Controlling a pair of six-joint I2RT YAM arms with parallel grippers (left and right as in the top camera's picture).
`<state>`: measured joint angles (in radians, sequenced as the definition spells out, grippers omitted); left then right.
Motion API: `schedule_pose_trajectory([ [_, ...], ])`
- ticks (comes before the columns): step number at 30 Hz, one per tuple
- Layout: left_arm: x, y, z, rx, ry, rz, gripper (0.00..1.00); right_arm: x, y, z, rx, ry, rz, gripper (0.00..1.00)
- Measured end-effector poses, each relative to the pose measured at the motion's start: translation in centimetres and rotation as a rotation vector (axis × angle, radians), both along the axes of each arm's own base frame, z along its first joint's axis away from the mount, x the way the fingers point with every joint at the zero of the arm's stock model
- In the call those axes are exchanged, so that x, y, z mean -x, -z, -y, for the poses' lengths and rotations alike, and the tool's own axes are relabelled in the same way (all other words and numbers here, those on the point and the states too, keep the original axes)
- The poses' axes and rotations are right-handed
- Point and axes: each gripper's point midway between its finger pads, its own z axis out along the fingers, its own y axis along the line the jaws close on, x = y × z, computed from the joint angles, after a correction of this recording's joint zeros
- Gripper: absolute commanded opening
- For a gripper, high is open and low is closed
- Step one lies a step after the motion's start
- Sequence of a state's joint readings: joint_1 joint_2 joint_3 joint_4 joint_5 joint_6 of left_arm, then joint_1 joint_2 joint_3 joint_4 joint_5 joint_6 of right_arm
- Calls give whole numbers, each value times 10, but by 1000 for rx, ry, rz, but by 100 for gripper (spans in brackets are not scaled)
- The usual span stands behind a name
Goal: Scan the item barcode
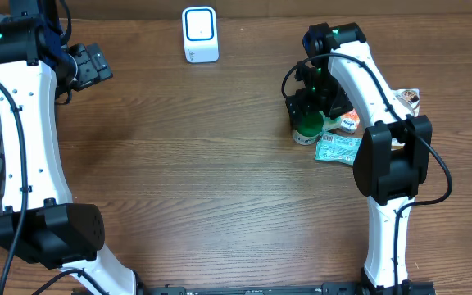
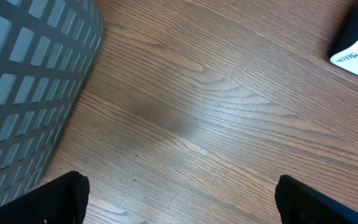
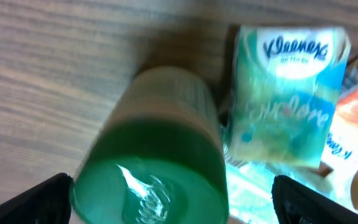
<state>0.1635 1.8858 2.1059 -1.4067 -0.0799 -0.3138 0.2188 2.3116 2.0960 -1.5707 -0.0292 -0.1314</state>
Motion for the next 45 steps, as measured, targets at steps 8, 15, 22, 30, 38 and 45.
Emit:
schedule_pose_trajectory([
  [8, 0, 0, 0, 0, 0, 0, 100, -19, -68, -15, -49, -10, 141, 100],
  [15, 0, 0, 0, 0, 0, 0, 100, -15, -226, -32, -214, 87, 566, 100],
  [22, 0, 0, 0, 0, 0, 0, 100, 60, -374, -17, -388, 137, 948, 100],
  [30, 0, 0, 0, 0, 0, 0, 99, 79, -389, -13, -411, 150, 980, 100],
  [38, 0, 0, 0, 0, 0, 0, 100, 64, -388, -17, -405, 119, 1002, 100],
  [45, 0, 0, 0, 0, 0, 0, 100, 52, -407, -20, -410, 42, 1118, 100],
])
